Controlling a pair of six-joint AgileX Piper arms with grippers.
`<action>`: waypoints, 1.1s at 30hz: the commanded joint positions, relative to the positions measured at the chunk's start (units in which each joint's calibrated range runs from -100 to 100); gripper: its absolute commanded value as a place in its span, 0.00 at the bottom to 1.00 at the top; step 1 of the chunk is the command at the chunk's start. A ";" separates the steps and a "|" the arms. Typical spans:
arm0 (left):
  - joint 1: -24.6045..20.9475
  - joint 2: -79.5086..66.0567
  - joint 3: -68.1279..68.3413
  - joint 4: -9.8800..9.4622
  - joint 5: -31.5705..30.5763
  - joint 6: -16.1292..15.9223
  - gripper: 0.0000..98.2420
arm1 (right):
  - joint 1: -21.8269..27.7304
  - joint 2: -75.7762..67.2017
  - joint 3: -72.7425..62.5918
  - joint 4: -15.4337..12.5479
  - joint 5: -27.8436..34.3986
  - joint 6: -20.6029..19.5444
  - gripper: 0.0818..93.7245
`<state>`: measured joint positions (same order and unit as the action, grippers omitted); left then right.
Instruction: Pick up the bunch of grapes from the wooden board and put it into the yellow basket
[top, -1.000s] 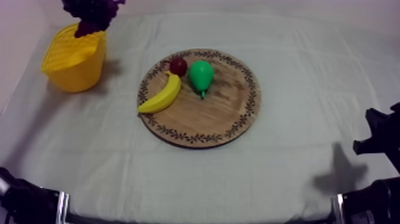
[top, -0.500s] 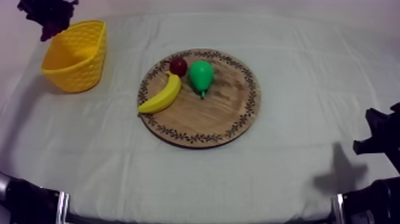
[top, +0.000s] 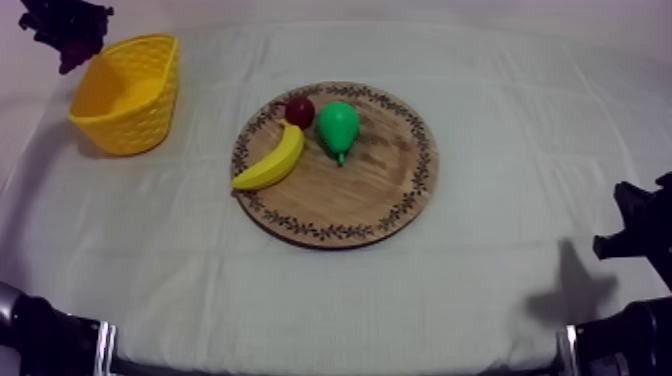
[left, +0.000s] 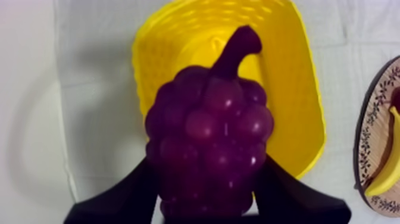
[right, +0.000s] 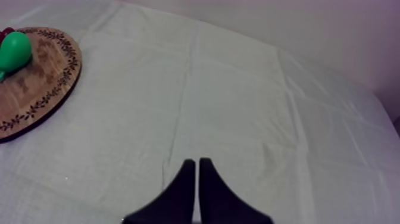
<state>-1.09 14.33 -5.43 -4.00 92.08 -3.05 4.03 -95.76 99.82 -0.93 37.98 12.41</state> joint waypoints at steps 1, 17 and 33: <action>0.06 1.65 -0.32 0.36 -0.08 0.09 0.36 | 0.02 0.00 -0.04 -0.02 0.00 0.02 0.00; 1.07 12.70 -2.13 2.25 -2.83 0.88 0.34 | 0.02 0.00 -0.04 -0.02 0.00 0.02 0.00; 0.56 16.45 -3.05 3.65 -0.33 1.53 0.64 | 0.02 0.00 -0.04 -0.02 0.00 0.02 0.00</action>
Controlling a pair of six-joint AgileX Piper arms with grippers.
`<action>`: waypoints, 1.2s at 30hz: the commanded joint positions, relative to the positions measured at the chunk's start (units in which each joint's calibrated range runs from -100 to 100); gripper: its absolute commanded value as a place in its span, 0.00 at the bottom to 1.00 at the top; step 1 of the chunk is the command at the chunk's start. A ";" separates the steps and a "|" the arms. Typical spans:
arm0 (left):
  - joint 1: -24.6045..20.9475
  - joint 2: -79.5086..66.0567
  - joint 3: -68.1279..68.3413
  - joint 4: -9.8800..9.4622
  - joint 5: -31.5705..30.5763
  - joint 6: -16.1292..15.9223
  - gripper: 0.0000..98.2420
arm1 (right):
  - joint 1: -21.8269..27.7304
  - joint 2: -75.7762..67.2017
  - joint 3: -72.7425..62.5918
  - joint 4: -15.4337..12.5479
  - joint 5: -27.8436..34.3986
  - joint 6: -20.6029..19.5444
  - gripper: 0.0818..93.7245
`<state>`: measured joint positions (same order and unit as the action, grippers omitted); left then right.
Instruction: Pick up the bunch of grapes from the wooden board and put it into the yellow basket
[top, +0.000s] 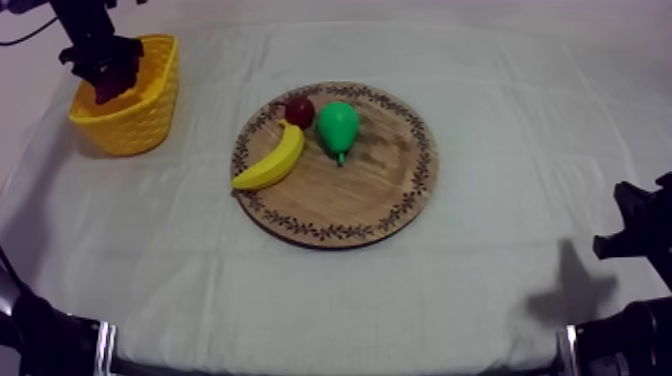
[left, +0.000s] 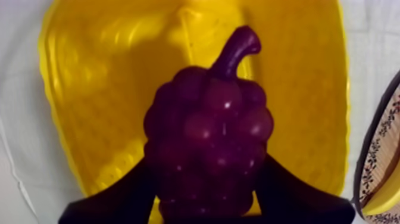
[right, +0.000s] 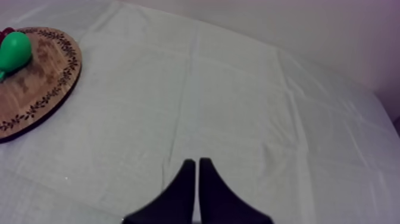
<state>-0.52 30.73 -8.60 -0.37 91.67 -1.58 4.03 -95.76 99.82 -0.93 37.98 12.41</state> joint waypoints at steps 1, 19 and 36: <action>-0.03 0.06 0.25 0.01 0.10 0.15 0.66 | 0.02 0.00 -0.04 -0.02 0.00 0.02 0.00; -0.37 -5.15 3.67 -0.12 -0.08 0.62 0.77 | 0.02 0.00 -0.04 -0.02 0.00 0.02 0.00; 1.48 -27.64 20.21 0.68 -11.06 2.98 0.34 | 0.02 0.00 -0.04 -0.02 0.00 0.02 0.00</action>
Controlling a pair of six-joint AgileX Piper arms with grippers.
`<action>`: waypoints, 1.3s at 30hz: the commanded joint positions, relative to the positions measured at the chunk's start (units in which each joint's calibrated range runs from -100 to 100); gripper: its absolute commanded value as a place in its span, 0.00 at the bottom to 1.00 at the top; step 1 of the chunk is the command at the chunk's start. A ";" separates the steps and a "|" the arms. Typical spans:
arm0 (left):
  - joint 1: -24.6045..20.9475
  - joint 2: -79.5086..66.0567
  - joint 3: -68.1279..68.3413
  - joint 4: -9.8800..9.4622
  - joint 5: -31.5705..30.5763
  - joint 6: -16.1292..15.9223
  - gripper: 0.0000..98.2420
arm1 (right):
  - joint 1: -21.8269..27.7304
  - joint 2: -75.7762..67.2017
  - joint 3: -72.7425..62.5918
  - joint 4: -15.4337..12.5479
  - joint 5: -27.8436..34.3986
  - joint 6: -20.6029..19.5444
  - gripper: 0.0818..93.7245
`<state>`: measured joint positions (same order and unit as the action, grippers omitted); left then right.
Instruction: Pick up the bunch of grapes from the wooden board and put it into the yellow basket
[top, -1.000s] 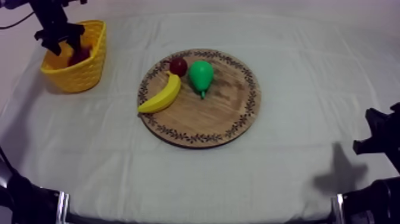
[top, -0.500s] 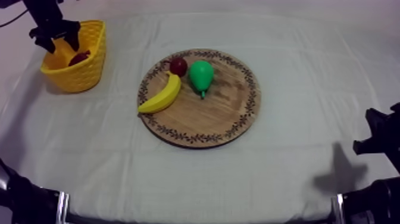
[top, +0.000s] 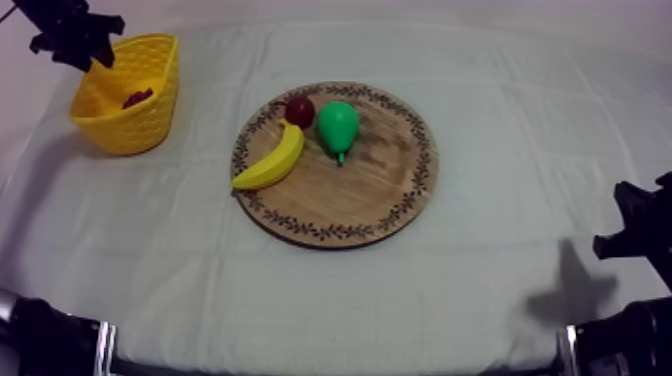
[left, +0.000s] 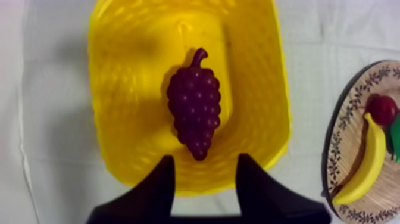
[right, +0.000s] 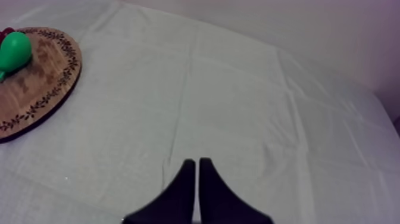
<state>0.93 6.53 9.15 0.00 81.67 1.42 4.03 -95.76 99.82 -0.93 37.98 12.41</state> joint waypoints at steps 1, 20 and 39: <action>0.07 -5.00 3.67 0.37 -1.56 -0.05 0.33 | 0.02 0.00 -0.04 -0.02 0.00 0.02 0.00; -0.35 -35.90 27.60 0.97 -16.25 -2.58 0.08 | 0.02 0.00 -0.04 -0.02 0.00 0.02 0.00; 1.45 -69.81 55.55 2.96 -26.83 -6.72 0.00 | 0.02 0.00 -0.04 -0.02 0.00 0.02 0.00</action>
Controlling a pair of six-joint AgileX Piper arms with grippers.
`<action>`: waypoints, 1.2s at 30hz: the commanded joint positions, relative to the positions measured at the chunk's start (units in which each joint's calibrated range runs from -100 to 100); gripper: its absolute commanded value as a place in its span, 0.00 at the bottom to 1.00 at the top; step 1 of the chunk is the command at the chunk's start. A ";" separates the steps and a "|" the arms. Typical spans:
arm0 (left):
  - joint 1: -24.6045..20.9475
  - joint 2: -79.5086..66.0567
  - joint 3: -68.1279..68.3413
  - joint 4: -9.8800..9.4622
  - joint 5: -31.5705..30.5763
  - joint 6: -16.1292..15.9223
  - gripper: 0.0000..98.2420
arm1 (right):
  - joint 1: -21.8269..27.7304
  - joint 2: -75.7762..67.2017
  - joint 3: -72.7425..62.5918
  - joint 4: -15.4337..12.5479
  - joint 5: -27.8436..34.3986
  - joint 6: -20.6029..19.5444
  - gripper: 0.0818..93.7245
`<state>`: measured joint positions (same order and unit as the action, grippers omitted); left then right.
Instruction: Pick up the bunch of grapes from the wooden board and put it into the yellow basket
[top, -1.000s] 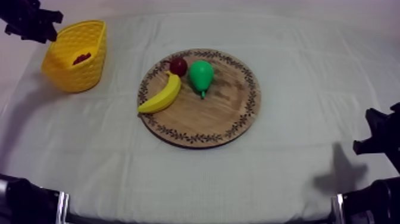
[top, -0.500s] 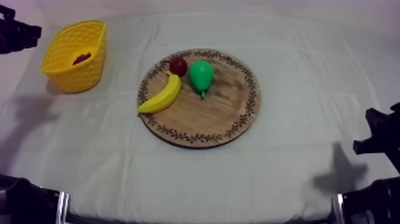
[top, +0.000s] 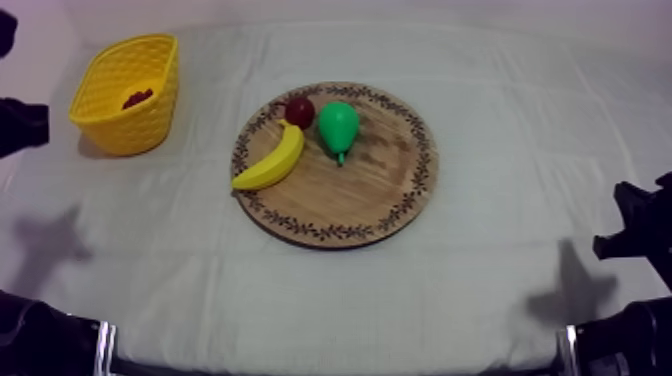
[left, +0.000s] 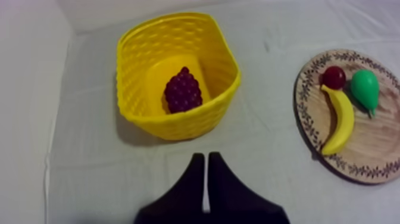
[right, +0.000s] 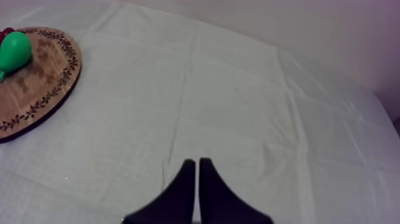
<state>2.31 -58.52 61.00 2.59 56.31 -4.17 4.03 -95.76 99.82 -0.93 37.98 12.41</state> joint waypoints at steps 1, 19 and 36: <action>0.19 -6.61 5.65 0.86 -2.71 -1.79 0.00 | 0.02 0.00 -0.04 -0.02 0.00 0.02 0.00; 2.19 -29.21 28.83 3.23 -10.65 -4.67 0.00 | 0.02 0.00 -0.04 -0.02 0.00 0.02 0.00; 3.95 -40.91 34.85 -1.32 -12.87 7.50 0.00 | 0.02 0.00 -0.04 -0.02 0.00 -0.02 0.00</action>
<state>6.27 -99.21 95.73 1.90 43.62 0.39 4.03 -95.76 99.82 -0.93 37.98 12.41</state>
